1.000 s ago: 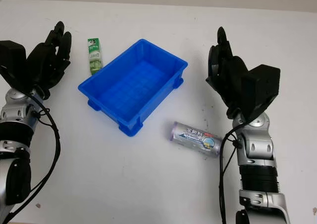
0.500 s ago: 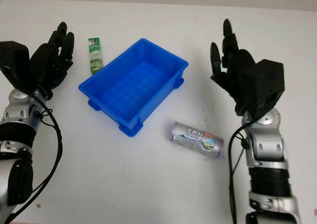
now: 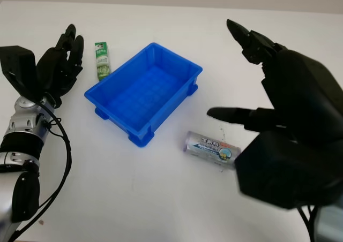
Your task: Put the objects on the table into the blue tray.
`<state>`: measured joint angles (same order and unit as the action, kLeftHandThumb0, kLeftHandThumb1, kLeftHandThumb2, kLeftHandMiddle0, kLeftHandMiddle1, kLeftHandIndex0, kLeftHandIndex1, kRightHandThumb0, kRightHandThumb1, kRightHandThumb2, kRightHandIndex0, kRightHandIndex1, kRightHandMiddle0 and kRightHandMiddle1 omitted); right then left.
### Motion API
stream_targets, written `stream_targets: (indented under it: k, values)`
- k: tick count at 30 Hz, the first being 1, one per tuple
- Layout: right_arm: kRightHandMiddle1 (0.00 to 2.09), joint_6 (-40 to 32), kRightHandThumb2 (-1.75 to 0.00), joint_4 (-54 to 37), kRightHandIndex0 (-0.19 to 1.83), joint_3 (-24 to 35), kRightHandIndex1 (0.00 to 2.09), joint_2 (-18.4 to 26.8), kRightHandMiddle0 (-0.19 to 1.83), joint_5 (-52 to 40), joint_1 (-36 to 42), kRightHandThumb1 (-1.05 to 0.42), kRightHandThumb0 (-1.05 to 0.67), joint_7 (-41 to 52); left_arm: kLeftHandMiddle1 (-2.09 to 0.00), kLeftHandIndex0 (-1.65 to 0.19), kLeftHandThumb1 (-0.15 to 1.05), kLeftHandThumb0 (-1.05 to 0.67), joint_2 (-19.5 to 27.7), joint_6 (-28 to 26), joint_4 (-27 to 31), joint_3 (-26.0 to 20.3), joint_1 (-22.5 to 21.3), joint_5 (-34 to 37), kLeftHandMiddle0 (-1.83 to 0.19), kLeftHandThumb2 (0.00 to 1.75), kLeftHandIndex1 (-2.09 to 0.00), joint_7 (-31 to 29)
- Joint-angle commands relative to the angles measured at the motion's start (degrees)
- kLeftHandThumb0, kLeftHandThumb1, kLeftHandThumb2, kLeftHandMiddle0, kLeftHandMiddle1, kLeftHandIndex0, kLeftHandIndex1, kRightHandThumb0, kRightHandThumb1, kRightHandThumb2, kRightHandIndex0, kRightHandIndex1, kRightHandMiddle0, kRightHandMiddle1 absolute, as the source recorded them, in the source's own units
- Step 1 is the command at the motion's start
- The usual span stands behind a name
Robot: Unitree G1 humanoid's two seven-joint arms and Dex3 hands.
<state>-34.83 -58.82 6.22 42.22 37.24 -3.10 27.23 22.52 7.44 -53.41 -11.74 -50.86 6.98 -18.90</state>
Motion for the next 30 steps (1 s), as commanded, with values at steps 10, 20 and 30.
stream_targets:
  k: [10, 20, 30]
  values:
    - [0.03, 16.8, -0.07, -1.2, 0.14, -0.3, 0.03, -8.3, 0.15, 9.8, 10.5, -0.87, -0.69, 13.1, 0.0, 0.19, 1.05, -0.71, 0.8, 0.9, -0.9, -0.1, -0.6, -0.1, 0.19, 0.55, -0.01, -0.3]
    - [0.04, 21.5, -0.05, 1.8, 0.07, -6.3, 0.02, -13.6, 0.06, 17.6, 13.0, -0.88, -0.71, 15.3, -0.01, 0.19, 1.05, -0.71, 0.7, 0.4, -0.9, -0.3, -0.7, 0.1, 0.19, 0.53, -0.02, -0.5]
    - [0.05, 28.5, -0.05, 16.2, 0.1, -10.3, 0.05, -15.2, 0.06, 21.3, 10.7, -0.86, -0.59, 5.9, -0.01, 0.19, 1.05, -0.73, 0.9, 0.5, -0.2, 0.4, 0.1, -0.6, 0.19, 0.53, -0.02, -0.5]
